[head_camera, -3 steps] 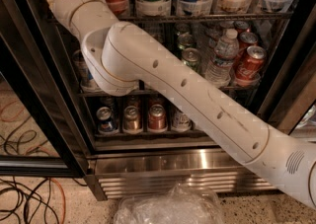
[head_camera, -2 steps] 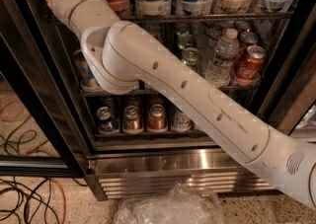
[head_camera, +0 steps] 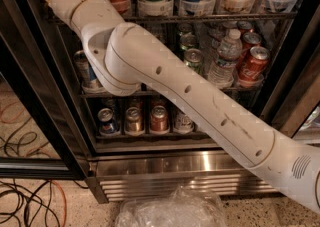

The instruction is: Pick blue plastic bottle from top shelf of fridge

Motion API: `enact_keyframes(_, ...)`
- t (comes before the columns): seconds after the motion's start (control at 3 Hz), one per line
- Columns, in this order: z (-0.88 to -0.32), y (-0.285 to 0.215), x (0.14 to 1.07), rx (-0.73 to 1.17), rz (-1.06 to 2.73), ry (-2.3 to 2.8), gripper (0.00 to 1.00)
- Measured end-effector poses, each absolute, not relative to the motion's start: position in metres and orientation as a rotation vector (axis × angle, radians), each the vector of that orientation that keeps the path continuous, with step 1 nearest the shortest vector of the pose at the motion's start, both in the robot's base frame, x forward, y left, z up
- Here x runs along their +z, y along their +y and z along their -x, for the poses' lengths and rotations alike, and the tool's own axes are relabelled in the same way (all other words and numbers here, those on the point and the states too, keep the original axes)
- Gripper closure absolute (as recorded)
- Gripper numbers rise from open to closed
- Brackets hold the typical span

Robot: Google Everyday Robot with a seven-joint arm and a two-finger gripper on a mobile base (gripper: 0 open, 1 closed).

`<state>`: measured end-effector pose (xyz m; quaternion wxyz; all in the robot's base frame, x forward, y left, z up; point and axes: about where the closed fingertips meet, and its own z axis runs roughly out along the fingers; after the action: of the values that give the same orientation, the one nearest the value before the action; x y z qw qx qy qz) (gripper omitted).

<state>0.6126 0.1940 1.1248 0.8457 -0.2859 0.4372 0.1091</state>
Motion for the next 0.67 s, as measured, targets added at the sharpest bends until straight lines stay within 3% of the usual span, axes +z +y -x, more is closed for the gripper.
enact_keyframes(0.67, -0.598, 0.190, 1.110, 0.224, 0.655, 0.930, 1.00)
